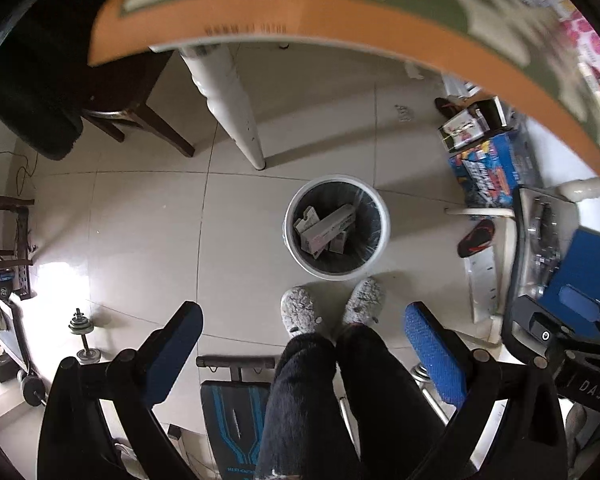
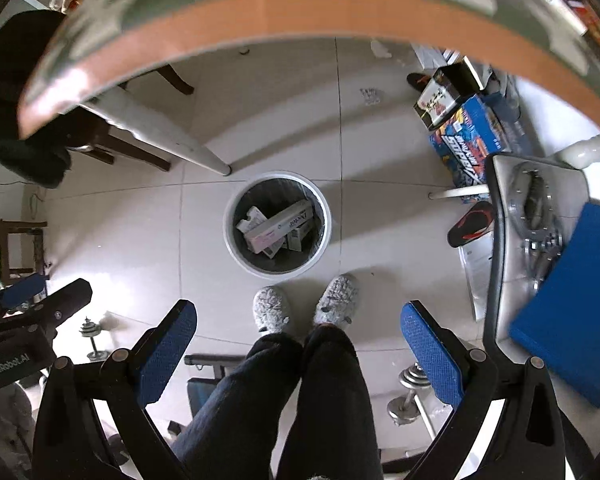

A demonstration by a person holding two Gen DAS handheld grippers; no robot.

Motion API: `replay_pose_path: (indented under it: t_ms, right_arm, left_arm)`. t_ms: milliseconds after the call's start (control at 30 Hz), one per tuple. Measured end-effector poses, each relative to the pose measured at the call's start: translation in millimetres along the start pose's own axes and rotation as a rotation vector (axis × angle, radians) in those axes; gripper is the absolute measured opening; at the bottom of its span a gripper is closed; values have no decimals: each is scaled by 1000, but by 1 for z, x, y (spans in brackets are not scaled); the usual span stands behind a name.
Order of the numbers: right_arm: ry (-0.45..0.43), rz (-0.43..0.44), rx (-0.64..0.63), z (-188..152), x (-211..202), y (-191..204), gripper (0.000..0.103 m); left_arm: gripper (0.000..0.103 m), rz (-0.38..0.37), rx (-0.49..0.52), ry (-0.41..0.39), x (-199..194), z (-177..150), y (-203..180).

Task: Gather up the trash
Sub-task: 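Bring both tools back over the table toward the remaining items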

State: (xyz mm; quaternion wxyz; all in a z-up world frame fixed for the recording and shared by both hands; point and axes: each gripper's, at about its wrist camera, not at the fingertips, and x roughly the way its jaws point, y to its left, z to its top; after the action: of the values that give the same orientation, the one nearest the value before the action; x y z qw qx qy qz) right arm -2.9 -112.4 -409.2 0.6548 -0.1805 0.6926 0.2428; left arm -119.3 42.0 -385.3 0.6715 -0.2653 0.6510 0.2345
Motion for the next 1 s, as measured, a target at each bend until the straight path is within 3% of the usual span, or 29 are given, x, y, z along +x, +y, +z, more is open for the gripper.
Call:
replay_pose_path:
  t_ms: [200, 433, 600, 767, 833, 1000]
  right_arm:
    - [-30, 43, 19, -11, -67, 9, 103]
    - [-129, 131, 131, 26, -130, -6, 103]
    - [-194, 85, 140, 85, -162, -51, 103]
    - [-152, -78, 16, 173, -170, -126, 103]
    - [-101, -169, -53, 216, -163, -160, 103]
    - [63, -303, -202, 312, -117, -236, 103]
  left_arm:
    - [103, 3, 27, -77, -67, -2, -4]
    - [103, 59, 38, -268, -132, 58, -25]
    - [103, 134, 96, -364, -150, 110, -69]
    - [103, 184, 144, -389, -141, 170, -144]
    - [103, 217, 160, -375, -127, 201, -183]
    - [103, 238, 191, -290, -85, 260, -255]
